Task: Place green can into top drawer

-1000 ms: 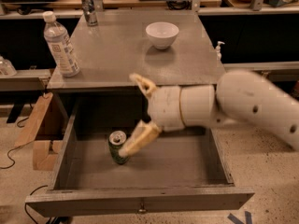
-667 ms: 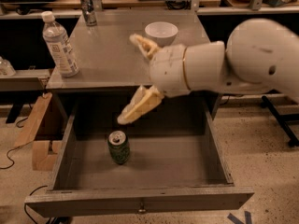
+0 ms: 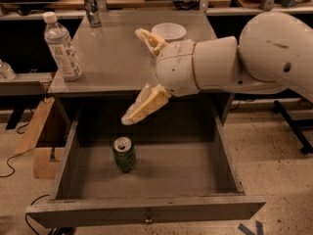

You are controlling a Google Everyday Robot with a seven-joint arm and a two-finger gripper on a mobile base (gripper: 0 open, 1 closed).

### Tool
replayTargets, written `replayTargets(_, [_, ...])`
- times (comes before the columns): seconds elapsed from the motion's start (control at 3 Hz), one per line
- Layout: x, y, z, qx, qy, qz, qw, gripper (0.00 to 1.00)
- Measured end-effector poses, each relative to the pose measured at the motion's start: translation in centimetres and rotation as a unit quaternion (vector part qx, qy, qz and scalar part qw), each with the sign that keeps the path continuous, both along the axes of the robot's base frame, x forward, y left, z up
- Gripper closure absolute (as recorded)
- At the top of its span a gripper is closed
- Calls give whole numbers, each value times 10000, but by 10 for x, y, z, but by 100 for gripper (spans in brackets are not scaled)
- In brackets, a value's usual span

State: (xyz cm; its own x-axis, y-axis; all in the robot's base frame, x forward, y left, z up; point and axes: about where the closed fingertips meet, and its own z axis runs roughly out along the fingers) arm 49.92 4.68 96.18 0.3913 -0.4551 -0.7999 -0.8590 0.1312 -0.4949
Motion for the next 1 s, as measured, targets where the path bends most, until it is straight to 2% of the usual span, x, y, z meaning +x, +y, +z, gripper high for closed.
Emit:
replayTargets(0.33, [9, -16, 2, 16, 43, -279, 9996, 0])
replayTargets(0.67, [41, -84, 17, 240, 61, -1373, 9902, 0])
replayTargets(1.0, [101, -186, 51, 456, -25, -2931, 9550, 0])
